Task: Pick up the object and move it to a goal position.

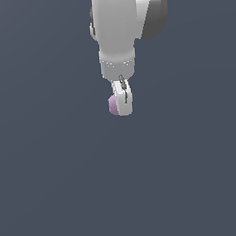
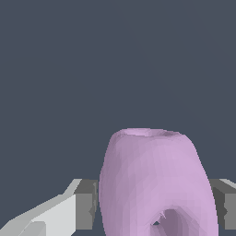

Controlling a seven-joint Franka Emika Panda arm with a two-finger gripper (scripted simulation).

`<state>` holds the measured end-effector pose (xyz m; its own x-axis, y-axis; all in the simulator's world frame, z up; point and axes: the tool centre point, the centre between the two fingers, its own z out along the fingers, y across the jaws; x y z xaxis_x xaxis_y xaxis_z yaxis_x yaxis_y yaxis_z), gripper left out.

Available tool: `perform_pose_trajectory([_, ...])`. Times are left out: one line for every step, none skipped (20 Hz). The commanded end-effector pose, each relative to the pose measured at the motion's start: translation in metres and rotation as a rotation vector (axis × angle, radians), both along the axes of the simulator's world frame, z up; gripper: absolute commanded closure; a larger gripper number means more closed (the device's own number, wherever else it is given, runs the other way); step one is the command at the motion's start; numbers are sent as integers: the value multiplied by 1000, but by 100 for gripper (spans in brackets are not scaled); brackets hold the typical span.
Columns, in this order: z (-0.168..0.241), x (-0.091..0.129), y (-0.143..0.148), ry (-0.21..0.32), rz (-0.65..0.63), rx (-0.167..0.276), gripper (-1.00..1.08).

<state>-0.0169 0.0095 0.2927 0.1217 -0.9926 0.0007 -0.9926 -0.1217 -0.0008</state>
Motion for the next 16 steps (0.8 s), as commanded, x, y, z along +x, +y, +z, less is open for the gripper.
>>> perform_pose_trajectory([30,-6,10,0,-1,-1,108])
perform_pose_trajectory([41,-7,15,0,-1,-2,108])
perform_pose_trajectory([53,-9,19,0,-1,-2,108])
perform_pose_trajectory([64,-11,23,0,-1,-2,108])
perform_pose_trajectory([75,-12,27,0,-1,-2,108])
perform_pose_trajectory([85,-14,31,0,-1,-2,108])
perform_pose_trajectory([96,-16,35,0,0,-2,108])
perform_pose_trajectory([106,-17,39,0,0,-2,108])
perform_pose_trajectory([115,-18,42,0,0,-2,108])
perform_pose_trajectory([124,-19,46,0,0,-1,108])
perform_pose_trajectory([132,-20,49,0,0,-1,108])
perform_pose_trajectory([139,-21,52,1,1,-1,108])
perform_pose_trajectory([146,-22,54,1,1,-1,108])
perform_pose_trajectory([152,-23,57,1,1,-1,108])
perform_pose_trajectory([158,-23,59,1,1,-1,108])
perform_pose_trajectory([163,-24,61,1,2,0,108])
